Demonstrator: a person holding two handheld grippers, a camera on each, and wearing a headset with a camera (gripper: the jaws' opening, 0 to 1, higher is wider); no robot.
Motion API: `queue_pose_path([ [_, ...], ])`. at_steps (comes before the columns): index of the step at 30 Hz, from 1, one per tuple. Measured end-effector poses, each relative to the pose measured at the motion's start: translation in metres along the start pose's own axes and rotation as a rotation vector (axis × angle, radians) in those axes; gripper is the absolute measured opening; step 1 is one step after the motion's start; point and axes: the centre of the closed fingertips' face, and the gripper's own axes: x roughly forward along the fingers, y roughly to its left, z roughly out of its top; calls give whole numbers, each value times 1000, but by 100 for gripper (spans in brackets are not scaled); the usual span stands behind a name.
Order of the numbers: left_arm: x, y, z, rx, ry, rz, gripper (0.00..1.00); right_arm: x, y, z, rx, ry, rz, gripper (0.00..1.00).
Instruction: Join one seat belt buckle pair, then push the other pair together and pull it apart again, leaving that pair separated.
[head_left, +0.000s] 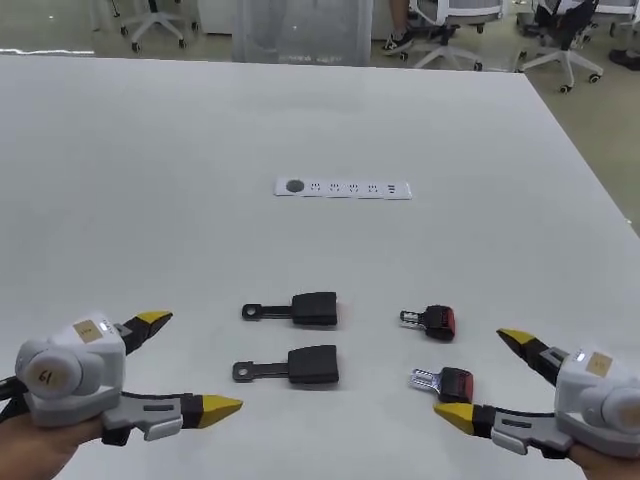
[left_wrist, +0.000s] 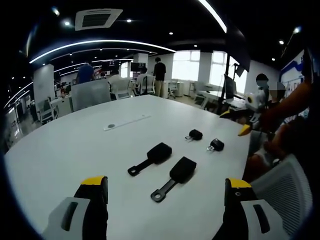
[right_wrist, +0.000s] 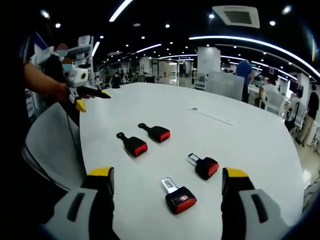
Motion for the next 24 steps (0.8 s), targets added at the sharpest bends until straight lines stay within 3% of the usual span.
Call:
queue_pose_path([
  [4, 1, -1, -2, 7, 8, -10, 99, -1, -2, -3, 8, 8, -3, 90],
  [8, 2, -11, -1, 2, 4, -68, 93, -2, -2, -4, 7, 10, -2, 90],
  [12, 4, -15, -2, -33, 0, -86, 94, -2, -2, -4, 6, 11, -1, 90],
  [24, 7, -15, 0, -17, 8, -76, 95, -4, -3, -6, 8, 12, 4, 90],
])
